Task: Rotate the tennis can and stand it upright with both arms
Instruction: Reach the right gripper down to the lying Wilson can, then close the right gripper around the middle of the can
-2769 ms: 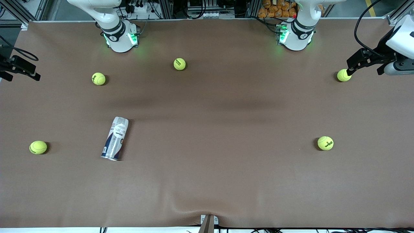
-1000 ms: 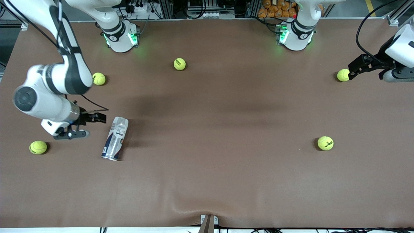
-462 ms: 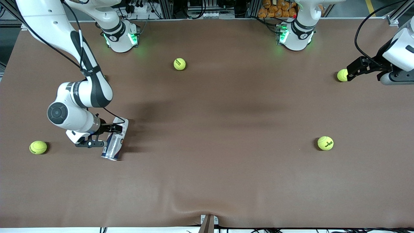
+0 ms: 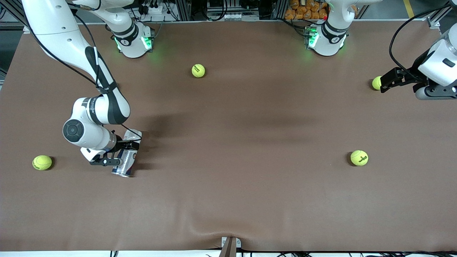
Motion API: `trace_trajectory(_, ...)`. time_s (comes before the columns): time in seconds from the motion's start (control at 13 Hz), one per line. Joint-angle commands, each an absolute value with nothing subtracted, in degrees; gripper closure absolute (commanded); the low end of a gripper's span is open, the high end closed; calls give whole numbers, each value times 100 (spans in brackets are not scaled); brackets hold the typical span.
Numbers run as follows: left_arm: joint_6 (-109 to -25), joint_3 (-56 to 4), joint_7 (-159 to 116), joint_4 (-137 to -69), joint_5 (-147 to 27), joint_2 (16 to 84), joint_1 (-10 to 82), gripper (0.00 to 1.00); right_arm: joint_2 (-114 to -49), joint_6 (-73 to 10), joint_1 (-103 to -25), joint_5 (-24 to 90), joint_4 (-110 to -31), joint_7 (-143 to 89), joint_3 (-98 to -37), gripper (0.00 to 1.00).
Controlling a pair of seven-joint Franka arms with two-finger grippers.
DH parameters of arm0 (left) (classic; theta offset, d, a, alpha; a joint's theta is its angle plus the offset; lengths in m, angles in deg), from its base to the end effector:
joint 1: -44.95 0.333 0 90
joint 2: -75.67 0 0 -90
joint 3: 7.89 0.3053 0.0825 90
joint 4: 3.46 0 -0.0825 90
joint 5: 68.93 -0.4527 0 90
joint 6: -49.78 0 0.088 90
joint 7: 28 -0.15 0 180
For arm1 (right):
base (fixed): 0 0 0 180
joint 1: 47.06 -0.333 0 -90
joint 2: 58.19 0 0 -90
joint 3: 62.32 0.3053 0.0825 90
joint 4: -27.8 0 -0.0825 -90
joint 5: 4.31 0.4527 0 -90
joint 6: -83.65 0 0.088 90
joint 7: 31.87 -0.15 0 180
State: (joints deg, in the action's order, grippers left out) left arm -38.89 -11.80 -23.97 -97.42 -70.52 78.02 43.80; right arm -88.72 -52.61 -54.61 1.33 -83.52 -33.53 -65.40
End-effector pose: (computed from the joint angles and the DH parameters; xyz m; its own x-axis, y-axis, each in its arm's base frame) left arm 0.6029 -0.0497 0.5569 0.9986 -0.0171 -0.0491 -0.0187 -0.9992 -0.0341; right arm 0.6418 0.0523 0.0917 0.9950 -0.0176 -0.0979 -0.0207 -0.9993 -0.0307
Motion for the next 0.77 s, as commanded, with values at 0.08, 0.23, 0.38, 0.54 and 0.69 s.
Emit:
trace_trajectory(0.08,-3863,-1079,-2493,-9671,-7113,7734,4284,0,-9264,-5267,-5410,289,-8013,-3397,-6557,0)
trace_trajectory(0.23,-3881,-1079,-2484,-9663,-7113,7699,4240,0,-9273,-5267,-5427,325,-8013,-3397,-6557,0)
trace_trajectory(0.38,-3898,-1079,-2484,-9654,-7121,7690,4240,0,-9308,-5267,-5462,412,-8013,-3397,-6548,0)
trace_trajectory(0.54,-3907,-1088,-2484,-9645,-7122,7690,4240,0,-9300,-5249,-5480,544,-8013,-3397,-6557,0)
trace_trajectory(0.69,-3916,-1088,-2493,-9645,-7122,7699,4258,0,-9291,-5223,-5489,545,-8013,-3397,-6557,0)
